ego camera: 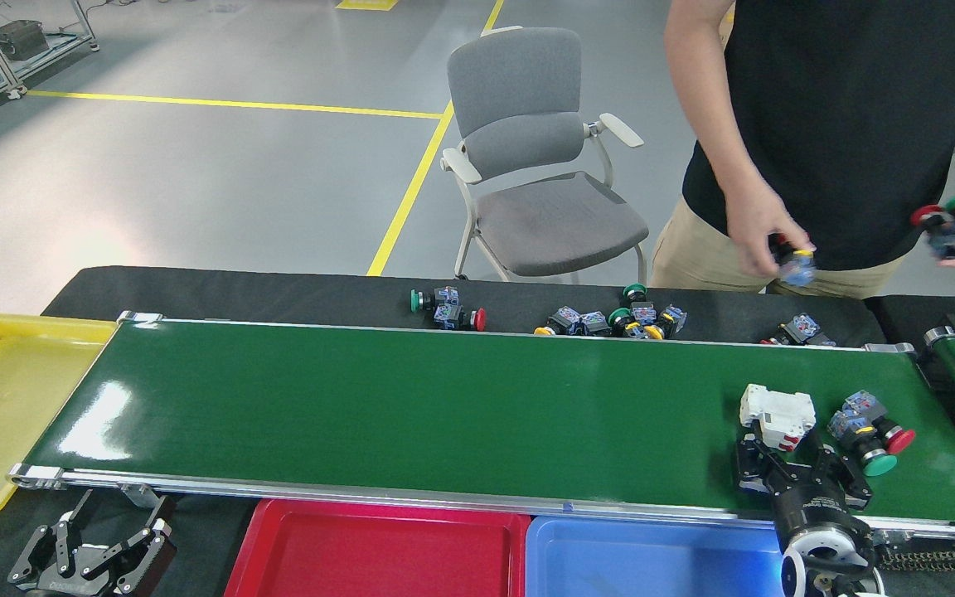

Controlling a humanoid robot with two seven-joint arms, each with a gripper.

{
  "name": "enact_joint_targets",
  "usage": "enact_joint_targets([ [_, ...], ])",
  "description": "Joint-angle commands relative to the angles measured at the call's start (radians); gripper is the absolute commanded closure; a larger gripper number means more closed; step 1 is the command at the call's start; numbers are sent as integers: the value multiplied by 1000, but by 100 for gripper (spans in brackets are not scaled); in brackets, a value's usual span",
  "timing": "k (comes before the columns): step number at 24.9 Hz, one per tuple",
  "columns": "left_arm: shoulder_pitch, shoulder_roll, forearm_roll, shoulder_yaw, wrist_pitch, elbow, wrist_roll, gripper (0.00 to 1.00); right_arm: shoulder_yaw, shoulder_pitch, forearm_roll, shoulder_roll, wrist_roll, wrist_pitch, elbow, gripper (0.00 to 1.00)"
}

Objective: Pick switch part from conveyor to tray

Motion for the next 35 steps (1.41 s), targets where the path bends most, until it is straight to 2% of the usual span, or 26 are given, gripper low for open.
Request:
enact_joint_targets([
  [1,-8,11,1,5,0,-9,8,0,-8,23,-21,-31,-2,-86,-79,77],
  [3,-8,11,1,5,0,-10,8,0,-8,92,-60,-54,-2,-190,-164,76],
  [6,-8,11,1,5,0,-10,8,0,-37,235,-115,-80,-2,-426,-299,75],
  [7,-8,11,1,5,0,-10,8,0,-57,273,-130,-89,-1,-529,-315,72],
  [10,-5,11,2,8,0,-12,8,0,-158,351,-141,-88,10,-764,-337,71],
  [13,-2,9,2,10,0,-12,8,0,-266,431,-141,-71,7,-869,-343,71],
  [16,-1,11,2,7,-2,-12,8,0,-332,500,-140,-71,7,-869,-340,68],
  [18,-8,11,1,2,-2,-12,8,0,-330,529,-132,-71,7,-869,-328,61],
  [22,-10,13,1,2,0,-12,8,0,-330,525,-135,-48,10,-869,-328,61],
  [23,-10,14,-1,2,-2,-10,7,0,-332,520,-140,-36,10,-869,-329,53],
  [24,-10,14,-1,2,-2,-12,8,0,-333,511,-143,-22,11,-869,-331,34],
  [25,-10,14,-1,2,-2,-12,8,0,-333,497,-143,-8,11,-869,-334,22],
  [26,-10,14,-1,2,0,-12,8,0,-336,485,-143,1,11,-869,-335,18],
  [29,-10,14,-1,2,0,-12,7,0,-341,402,-143,29,11,-850,-337,17],
  [32,-10,13,1,2,0,-12,7,0,-341,301,-141,35,11,-638,-335,18],
  [35,-8,11,1,2,0,-10,8,0,-329,226,-92,33,10,-360,-323,17],
])
